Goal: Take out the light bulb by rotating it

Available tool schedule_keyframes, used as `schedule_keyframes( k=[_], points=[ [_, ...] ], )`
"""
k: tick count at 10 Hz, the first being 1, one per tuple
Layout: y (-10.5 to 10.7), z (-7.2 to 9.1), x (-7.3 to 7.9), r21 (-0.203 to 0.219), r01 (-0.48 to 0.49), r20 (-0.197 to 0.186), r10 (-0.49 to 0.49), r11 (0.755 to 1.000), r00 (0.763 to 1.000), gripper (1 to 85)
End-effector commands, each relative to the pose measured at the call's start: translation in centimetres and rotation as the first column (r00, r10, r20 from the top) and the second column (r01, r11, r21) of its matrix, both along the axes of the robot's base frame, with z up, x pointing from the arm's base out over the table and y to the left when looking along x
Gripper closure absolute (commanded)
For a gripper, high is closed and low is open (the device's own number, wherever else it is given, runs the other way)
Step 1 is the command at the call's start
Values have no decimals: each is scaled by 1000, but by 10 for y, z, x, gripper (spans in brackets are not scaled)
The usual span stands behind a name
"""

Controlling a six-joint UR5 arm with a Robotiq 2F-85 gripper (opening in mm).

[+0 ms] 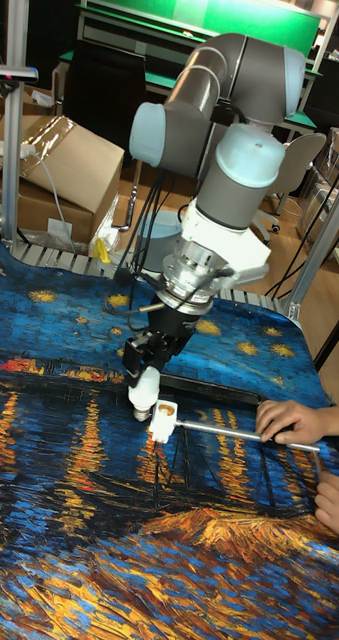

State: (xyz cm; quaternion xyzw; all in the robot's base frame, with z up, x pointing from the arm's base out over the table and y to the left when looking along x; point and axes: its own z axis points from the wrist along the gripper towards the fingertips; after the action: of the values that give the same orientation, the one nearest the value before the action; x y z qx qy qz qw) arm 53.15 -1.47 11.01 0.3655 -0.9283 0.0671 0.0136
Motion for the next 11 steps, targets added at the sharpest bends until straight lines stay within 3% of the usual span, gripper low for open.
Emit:
schedule_keyframes(
  k=[1, 4, 7, 11],
  points=[
    [2, -8, -8, 40, 123, 3, -123, 992, 992, 747],
    [5, -15, -10, 65, 130, 3, -131, 989, 991, 507],
    [4, -18, -8, 70, 120, 11, -121, 990, 993, 353],
    [6, -19, -7, 78, 111, 17, -113, 991, 993, 263]
  ],
)
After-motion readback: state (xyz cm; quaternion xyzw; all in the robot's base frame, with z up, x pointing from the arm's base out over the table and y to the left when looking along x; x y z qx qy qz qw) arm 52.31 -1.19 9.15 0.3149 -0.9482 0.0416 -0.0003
